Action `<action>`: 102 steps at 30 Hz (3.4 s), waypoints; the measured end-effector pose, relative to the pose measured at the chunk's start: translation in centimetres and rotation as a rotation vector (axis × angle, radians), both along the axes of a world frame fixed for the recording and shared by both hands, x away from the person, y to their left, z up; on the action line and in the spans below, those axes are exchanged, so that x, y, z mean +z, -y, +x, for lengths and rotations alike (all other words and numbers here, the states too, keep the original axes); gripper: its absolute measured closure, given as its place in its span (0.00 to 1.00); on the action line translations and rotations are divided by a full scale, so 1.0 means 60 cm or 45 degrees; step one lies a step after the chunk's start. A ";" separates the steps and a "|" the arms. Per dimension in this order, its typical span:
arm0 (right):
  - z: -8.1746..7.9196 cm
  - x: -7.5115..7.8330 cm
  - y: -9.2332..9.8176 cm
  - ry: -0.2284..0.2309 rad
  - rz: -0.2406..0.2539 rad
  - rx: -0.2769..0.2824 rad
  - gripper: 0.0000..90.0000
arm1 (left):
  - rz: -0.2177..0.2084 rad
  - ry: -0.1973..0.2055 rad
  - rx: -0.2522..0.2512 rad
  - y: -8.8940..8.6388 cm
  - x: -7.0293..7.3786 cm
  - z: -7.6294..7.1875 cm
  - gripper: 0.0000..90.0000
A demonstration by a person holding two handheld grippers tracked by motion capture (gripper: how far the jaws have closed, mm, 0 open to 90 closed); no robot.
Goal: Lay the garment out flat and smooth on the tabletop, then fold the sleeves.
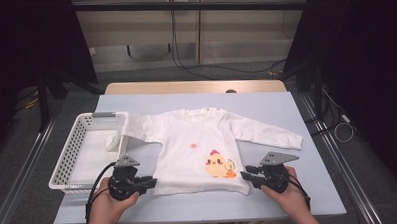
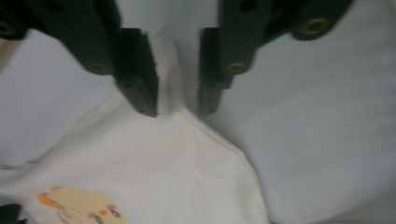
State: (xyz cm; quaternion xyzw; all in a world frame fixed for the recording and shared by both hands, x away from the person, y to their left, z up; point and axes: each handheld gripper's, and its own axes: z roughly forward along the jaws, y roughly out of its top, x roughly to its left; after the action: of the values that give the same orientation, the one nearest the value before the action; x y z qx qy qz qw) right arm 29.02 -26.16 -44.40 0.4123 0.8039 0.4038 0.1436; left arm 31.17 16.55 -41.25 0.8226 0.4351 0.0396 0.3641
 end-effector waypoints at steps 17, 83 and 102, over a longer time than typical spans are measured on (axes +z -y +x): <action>0.015 0.003 0.018 0.009 0.091 -0.104 0.31 | 0.008 0.148 0.097 0.004 0.019 0.033 0.20; 0.004 0.005 0.036 0.047 0.146 -0.077 0.09 | 0.055 0.143 0.218 -0.023 0.103 0.153 0.14; 0.003 0.007 0.037 0.060 0.150 -0.077 0.09 | 0.045 0.136 0.362 -0.083 0.104 0.184 0.13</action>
State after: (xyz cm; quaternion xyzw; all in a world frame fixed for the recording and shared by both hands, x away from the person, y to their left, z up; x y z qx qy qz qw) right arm 29.17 -28.41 -43.99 0.4347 0.7623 0.4553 0.1502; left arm 42.19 21.53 -35.02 0.7557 0.5263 0.1423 0.3628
